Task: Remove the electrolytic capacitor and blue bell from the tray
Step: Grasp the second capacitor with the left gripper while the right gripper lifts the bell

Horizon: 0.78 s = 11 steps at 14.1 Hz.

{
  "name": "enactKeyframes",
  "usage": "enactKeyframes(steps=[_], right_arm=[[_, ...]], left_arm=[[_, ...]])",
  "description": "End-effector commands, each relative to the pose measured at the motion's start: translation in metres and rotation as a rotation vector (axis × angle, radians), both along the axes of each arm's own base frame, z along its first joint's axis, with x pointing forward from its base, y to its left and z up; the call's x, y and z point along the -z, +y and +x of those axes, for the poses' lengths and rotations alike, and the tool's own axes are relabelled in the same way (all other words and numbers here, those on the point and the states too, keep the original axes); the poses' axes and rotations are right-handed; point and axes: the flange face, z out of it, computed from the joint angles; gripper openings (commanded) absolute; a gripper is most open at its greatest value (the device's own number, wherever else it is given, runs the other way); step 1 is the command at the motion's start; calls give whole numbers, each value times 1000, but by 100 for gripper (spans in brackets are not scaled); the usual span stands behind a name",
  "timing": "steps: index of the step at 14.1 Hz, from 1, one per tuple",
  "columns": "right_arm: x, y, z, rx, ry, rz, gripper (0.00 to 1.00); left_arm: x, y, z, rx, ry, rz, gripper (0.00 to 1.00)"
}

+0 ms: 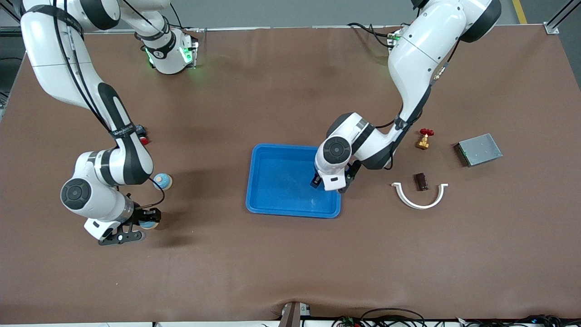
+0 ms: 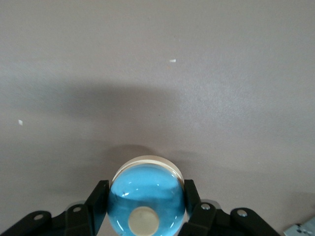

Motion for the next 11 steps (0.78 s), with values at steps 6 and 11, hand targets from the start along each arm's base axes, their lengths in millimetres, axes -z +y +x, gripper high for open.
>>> enactKeyframes(steps=[6,11], right_arm=[[27,-19,-34,-18,-45,31,0],[34,-12,-40,14,-39,82,0]], left_arm=[[-1,0,-2,0,-21,20,50],[-3,0,1,-3,-28,16,5]])
